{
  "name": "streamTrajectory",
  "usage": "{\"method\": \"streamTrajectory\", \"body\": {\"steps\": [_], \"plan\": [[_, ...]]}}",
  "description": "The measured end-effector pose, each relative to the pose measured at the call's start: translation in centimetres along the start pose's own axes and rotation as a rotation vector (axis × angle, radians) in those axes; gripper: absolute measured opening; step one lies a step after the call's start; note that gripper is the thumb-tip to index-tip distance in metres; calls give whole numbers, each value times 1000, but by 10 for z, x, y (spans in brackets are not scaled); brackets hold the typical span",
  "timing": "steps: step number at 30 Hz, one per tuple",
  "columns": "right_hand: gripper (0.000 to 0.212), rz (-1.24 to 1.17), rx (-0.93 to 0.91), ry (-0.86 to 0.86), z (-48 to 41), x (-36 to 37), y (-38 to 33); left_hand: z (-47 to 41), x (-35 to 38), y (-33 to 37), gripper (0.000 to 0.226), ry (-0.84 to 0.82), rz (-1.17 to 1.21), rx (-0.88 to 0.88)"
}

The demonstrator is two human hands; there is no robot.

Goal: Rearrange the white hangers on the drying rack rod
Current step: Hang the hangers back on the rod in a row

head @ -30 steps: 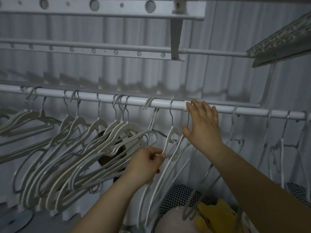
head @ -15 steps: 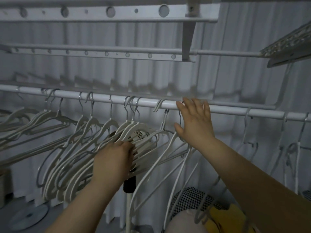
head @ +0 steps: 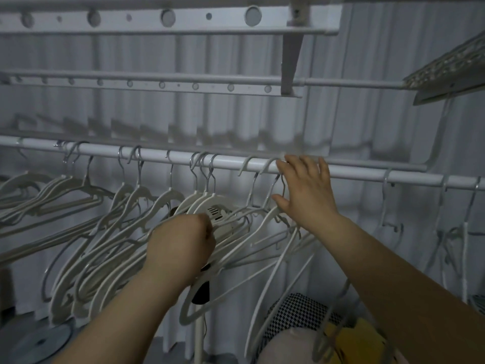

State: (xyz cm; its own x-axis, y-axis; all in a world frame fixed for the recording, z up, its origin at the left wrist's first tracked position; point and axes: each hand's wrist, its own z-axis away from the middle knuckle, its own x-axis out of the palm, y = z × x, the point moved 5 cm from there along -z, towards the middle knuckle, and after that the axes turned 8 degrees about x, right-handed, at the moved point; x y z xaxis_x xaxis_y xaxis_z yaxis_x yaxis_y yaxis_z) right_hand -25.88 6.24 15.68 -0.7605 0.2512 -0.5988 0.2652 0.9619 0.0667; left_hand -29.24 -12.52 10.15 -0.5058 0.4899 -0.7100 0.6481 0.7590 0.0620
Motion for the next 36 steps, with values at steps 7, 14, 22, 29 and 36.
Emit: {"method": "streamTrajectory", "body": {"steps": [7, 14, 22, 29, 36], "plan": [[52, -155, -33, 103, 18, -17, 5, -30, 17, 11, 21, -128, 153, -49], [43, -231, -49, 80, 30, -20, 9, -59, 19, 15, 21, -157, 185, -107], [35, -297, -77, 87, 43, -17, 0, -36, 27, 19, 21, -216, 99, -110], [31, -392, -75, -77, 54, -24, -9, 16, 21, 0, 17, -363, 123, -181], [28, -563, -91, -188, 75, -33, -73, 111, -39, -64, 21, -408, 160, -324]]}}
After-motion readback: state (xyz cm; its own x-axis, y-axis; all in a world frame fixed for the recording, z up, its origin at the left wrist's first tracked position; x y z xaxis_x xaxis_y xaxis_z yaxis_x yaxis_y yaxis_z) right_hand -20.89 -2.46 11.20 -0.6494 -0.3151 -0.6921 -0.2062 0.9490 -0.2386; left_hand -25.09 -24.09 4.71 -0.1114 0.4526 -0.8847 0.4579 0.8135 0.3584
